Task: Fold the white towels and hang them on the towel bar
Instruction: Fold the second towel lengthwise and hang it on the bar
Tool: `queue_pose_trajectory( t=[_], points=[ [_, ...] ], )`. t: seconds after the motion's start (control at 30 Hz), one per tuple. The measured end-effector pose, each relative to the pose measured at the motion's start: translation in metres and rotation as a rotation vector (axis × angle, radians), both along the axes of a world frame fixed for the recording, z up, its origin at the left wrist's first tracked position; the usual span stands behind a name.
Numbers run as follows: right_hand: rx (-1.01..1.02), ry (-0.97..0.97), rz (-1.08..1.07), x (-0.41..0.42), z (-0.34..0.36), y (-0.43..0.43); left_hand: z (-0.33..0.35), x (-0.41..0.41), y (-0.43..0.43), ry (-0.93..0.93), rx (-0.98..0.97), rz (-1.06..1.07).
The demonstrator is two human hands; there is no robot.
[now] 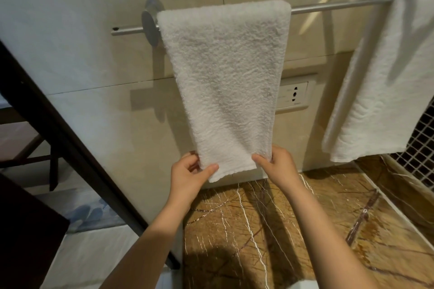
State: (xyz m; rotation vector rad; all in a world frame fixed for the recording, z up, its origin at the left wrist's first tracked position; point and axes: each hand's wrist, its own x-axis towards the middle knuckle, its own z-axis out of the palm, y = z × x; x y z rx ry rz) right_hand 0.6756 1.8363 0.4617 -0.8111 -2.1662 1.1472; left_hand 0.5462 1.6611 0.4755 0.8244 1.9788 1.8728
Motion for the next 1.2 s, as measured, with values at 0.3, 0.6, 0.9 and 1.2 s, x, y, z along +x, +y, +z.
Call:
queue_pose_trajectory(
  t=[0.3, 0.6, 0.9, 1.2],
  points=[
    [-0.187, 0.193, -0.112, -0.002, -0.005, -0.011, -0.004, 0.002, 0.004, -0.099, 0.012, 0.037],
    [-0.185, 0.155, 0.037, -0.002, -0.002, -0.004, -0.019, 0.001, 0.009, -0.058, -0.053, -0.007],
    [-0.162, 0.114, 0.104, 0.004, -0.004, 0.007, -0.026, -0.01, 0.003, -0.093, -0.043, -0.04],
    [-0.153, 0.151, 0.072, 0.008, -0.025, -0.001, -0.018, -0.006, -0.01, 0.038, -0.094, -0.102]
  ],
)
